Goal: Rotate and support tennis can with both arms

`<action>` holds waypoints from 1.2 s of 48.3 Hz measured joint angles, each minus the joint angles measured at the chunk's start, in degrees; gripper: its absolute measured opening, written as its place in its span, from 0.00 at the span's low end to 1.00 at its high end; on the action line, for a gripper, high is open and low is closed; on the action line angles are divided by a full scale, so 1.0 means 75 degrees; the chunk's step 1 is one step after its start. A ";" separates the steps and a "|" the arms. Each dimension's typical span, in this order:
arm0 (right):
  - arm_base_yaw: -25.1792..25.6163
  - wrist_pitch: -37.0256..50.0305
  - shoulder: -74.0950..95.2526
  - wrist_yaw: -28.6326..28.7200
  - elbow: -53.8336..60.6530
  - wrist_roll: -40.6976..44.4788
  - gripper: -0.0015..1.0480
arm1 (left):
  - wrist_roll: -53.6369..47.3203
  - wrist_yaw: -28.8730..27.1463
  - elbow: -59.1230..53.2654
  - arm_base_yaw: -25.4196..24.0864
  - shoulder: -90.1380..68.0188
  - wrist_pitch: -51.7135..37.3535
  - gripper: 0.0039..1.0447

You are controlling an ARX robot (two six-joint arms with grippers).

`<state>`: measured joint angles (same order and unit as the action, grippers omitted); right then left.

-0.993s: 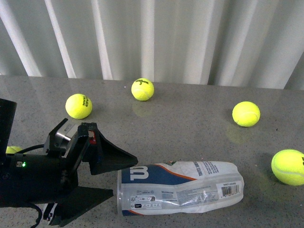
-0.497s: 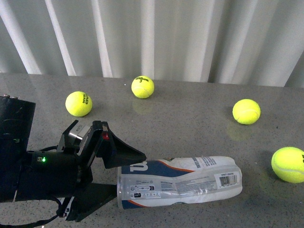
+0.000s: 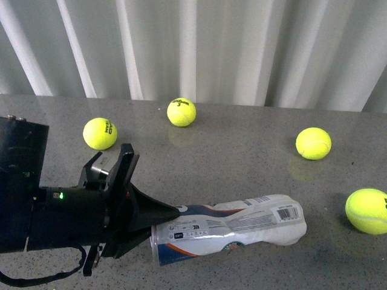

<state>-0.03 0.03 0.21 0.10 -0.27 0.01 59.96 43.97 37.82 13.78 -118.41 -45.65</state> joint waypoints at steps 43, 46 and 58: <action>0.0000 0.0000 0.0000 0.0000 0.0000 0.0000 0.93 | -0.9361 -0.5910 0.6301 0.1518 0.2451 1.1800 0.03; 0.0000 0.0000 0.0000 0.0000 0.0000 0.0000 0.93 | -0.9783 -0.6362 0.6677 0.1661 0.2212 1.2007 0.03; 0.0000 0.0000 0.0000 0.0000 0.0000 0.0000 0.93 | -1.0407 -0.6650 0.7332 0.2171 0.1271 1.2295 0.03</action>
<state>-0.03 0.03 0.21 0.10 -0.27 0.01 -18.09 -5.91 92.82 30.06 -108.88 46.57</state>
